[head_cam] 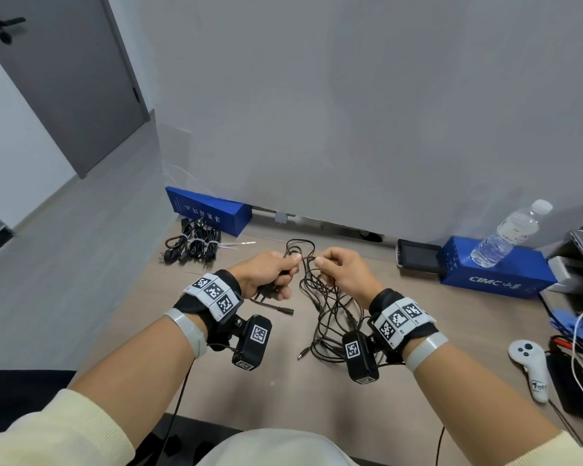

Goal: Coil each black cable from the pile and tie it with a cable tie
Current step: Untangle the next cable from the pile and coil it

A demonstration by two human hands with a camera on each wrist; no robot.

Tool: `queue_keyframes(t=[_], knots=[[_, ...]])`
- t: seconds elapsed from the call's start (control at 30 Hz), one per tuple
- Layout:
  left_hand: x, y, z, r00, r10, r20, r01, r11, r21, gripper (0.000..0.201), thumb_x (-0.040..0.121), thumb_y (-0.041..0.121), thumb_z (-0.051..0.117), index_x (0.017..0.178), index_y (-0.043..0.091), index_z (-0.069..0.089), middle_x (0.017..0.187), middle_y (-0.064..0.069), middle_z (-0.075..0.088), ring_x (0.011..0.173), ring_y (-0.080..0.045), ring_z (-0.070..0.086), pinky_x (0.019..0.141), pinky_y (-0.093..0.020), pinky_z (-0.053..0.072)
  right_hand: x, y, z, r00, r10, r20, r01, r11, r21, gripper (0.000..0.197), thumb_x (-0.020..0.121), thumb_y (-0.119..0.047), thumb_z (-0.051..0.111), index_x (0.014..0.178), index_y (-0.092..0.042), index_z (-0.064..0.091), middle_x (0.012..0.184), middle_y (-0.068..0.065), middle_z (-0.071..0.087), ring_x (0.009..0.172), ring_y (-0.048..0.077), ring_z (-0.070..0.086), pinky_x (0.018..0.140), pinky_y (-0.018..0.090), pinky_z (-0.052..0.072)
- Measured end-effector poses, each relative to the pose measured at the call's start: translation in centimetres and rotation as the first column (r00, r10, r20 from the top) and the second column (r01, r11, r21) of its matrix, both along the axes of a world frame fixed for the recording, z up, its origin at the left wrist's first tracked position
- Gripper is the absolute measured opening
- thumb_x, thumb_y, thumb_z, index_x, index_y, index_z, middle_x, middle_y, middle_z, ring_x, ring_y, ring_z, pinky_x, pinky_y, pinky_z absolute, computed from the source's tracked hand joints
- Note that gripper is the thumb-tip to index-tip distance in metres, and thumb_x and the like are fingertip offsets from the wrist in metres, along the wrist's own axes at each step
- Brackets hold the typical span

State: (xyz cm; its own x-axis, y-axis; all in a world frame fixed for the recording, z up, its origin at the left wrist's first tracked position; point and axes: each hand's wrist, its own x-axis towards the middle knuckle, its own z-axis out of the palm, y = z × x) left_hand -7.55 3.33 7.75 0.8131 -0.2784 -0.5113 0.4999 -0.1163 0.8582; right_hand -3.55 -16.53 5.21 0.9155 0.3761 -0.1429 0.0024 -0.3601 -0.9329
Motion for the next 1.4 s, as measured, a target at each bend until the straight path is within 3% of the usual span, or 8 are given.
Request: queue_keyframes(t=[0.1,0.4,0.57,0.77,0.87,1.13,1.23,1.4], knots=[[0.4,0.9,0.3,0.989,0.151,0.002,-0.15,0.984,-0.093,0.037,0.107,0.038,0.038,0.077,0.02,0.047,0.052,0.008,0.033,0.04,-0.007,0.029,0.042,-0.02,0.029,0.5,-1.3,-1.1,0.999,-0.023,-0.025,0.021,0.998,-0.054,0.02,0.1,-0.019,0.06,0.081,-0.013,0.063,0.061,-0.001,0.055,0.055,0.012,0.048,0.054,0.023,0.042],[0.2,-0.5,-0.5,0.958,0.282,0.039,-0.28,0.958,-0.053,0.042,0.101,0.046,0.05,0.112,0.007,0.061,0.055,0.008,0.029,0.044,-0.008,0.026,0.045,-0.023,0.029,-0.8,0.8,-0.1,0.991,0.065,0.117,-0.039,0.977,-0.208,0.024,0.1,-0.023,0.051,0.086,-0.018,0.069,0.063,-0.003,0.055,0.056,0.01,0.05,0.057,0.029,0.042],[0.7,-1.8,-0.8,0.946,0.31,0.096,-0.309,0.951,-0.022,0.031,0.095,0.039,0.066,0.081,0.012,0.06,0.052,0.002,0.044,0.04,-0.009,0.032,0.04,-0.022,0.029,-1.5,2.8,1.2,0.973,0.202,0.111,-0.166,0.949,-0.269,0.023,0.1,-0.021,0.051,0.091,-0.014,0.07,0.067,-0.01,0.058,0.048,-0.002,0.047,0.055,0.017,0.036],[1.8,-1.0,-0.9,0.846,0.504,0.177,-0.507,0.861,-0.03,0.038,0.102,0.042,0.05,0.079,0.015,0.062,0.067,0.001,0.058,0.056,-0.011,0.049,0.052,-0.024,0.042,-1.7,2.5,1.0,0.964,0.247,0.102,-0.21,0.936,-0.284,0.027,0.103,-0.03,0.05,0.088,-0.017,0.069,0.064,-0.005,0.057,0.05,0.003,0.048,0.051,0.013,0.038],[2.2,0.4,0.0,0.797,0.603,0.037,-0.568,0.77,-0.291,0.039,0.104,0.039,0.046,0.074,0.017,0.056,0.065,-0.002,0.06,0.066,-0.017,0.062,0.07,-0.036,0.054,-1.7,0.7,-0.7,0.97,0.244,-0.01,-0.237,0.931,-0.278,0.03,0.104,-0.032,0.05,0.086,-0.015,0.067,0.072,0.001,0.063,0.061,0.007,0.059,0.064,0.023,0.048],[3.6,0.9,-0.4,0.646,0.755,-0.112,-0.724,0.561,-0.401,0.036,0.104,0.04,0.048,0.076,0.017,0.051,0.049,0.006,0.037,0.037,-0.009,0.036,0.04,-0.024,0.032,-1.1,-2.0,-1.6,0.962,0.26,-0.081,-0.271,0.948,-0.17,0.021,0.101,-0.02,0.057,0.084,-0.015,0.066,0.077,-0.001,0.068,0.074,0.007,0.062,0.078,0.02,0.049],[3.8,1.0,-1.0,0.65,0.756,0.074,-0.733,0.65,-0.202,0.031,0.105,0.034,0.048,0.079,0.017,0.052,0.051,0.006,0.038,0.041,-0.01,0.035,0.043,-0.024,0.031,-0.8,-1.8,-1.0,0.966,0.252,-0.063,-0.258,0.955,-0.147,0.017,0.1,-0.019,0.059,0.087,-0.013,0.069,0.073,-0.006,0.064,0.073,0.01,0.059,0.08,0.029,0.05],[3.0,0.6,-1.4,0.901,0.329,0.284,-0.385,0.907,0.173,0.037,0.102,0.04,0.05,0.093,0.008,0.066,0.064,0.003,0.041,0.052,-0.012,0.037,0.05,-0.025,0.034,-0.1,-0.9,1.3,0.972,0.232,0.043,-0.221,0.958,-0.184,0.018,0.098,-0.025,0.06,0.086,-0.017,0.071,0.074,-0.001,0.062,0.07,0.012,0.055,0.068,0.031,0.048]])
